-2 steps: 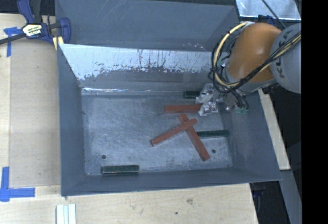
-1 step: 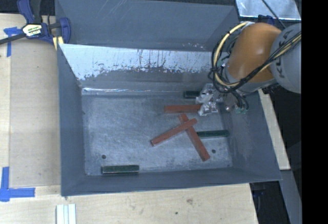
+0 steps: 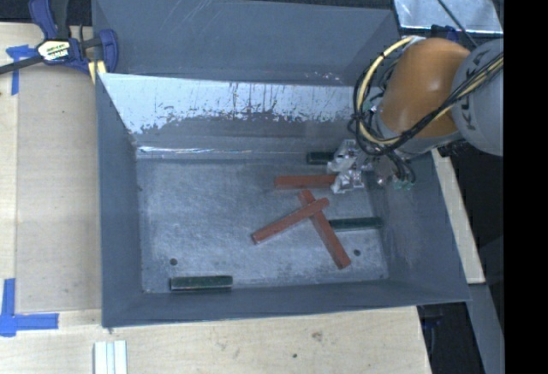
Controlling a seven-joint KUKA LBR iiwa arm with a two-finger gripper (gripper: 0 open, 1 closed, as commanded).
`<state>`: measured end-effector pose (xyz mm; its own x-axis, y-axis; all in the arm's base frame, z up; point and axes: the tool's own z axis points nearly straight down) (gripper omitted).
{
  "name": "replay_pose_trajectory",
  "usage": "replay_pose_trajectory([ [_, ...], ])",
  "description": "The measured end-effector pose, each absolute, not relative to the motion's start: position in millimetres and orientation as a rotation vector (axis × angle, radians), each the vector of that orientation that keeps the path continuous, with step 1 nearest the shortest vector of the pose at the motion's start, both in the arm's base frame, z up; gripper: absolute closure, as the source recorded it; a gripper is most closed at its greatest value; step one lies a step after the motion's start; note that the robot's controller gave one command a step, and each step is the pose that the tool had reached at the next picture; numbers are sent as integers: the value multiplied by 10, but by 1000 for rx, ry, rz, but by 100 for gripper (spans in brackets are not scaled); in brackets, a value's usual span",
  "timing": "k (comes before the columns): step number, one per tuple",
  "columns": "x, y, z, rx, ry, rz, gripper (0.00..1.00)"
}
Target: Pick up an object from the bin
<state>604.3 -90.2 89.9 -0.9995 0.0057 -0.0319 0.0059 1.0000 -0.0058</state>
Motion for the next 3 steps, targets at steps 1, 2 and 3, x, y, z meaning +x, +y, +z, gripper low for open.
replay_pose_trajectory([
  [1, 6043, -902, 899, 9, 3110, -9, 100],
  [2, 6043, -902, 899, 9, 3110, -9, 100],
  [3, 6043, -902, 899, 9, 3110, -9, 100],
])
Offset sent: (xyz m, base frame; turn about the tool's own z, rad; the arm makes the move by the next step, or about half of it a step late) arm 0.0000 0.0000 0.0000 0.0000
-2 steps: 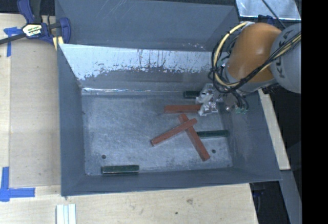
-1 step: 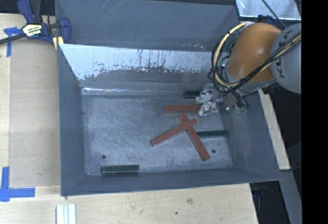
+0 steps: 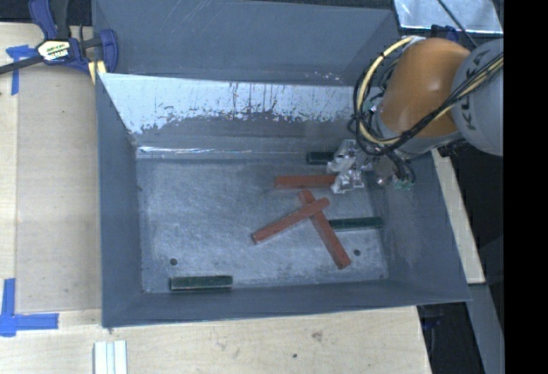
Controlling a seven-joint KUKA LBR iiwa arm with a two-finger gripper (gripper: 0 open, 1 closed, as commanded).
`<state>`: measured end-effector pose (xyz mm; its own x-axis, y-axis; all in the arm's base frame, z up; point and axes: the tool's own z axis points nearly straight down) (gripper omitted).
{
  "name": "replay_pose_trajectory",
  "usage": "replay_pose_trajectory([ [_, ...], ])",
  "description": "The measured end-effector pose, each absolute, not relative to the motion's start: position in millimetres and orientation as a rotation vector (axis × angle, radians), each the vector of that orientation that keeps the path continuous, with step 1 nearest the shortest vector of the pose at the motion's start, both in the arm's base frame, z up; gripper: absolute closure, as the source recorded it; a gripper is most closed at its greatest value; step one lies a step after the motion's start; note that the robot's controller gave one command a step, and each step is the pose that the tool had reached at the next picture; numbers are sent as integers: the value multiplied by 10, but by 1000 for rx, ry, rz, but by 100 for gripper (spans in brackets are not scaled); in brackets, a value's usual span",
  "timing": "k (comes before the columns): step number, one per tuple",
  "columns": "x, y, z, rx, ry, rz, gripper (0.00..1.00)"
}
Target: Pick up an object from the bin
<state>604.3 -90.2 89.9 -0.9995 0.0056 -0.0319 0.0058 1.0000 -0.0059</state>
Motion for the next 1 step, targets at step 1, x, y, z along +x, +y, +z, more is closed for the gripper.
replay_pose_trajectory([
  [1, 6043, -902, 899, 9, 3110, -9, 100],
])
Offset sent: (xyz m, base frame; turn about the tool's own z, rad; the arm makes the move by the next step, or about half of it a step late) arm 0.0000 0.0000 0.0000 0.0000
